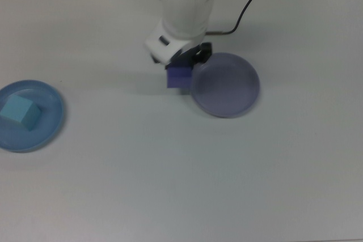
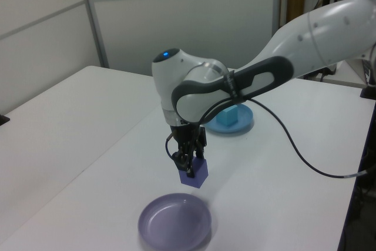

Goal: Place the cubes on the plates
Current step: 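Close the gripper on the purple cube and lift it, then carry the purple cube onto the lavender plate and lower it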

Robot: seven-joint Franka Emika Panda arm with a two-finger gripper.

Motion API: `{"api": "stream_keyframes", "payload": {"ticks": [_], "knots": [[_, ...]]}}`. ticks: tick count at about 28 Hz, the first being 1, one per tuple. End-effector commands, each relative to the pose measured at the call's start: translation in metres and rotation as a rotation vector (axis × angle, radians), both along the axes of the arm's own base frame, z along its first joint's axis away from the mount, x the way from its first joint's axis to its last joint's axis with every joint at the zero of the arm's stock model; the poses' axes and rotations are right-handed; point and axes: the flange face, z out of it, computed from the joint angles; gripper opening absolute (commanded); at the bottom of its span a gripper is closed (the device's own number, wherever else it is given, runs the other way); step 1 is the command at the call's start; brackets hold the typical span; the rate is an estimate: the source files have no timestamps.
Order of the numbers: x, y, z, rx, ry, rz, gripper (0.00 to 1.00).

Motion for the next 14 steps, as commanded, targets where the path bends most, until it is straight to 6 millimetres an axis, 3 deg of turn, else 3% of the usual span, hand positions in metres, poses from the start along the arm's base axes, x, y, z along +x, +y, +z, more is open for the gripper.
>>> {"api": "stream_keyframes", "payload": {"ticks": [1, 4, 14], "knots": [[-0.022, 0.049, 0.006, -0.010, 0.003, 0.036, 0.10], [-0.027, 0.081, -0.002, -0.020, -0.017, 0.044, 0.11], [-0.028, 0.120, -0.035, -0.059, -0.096, 0.007, 0.14]]}}
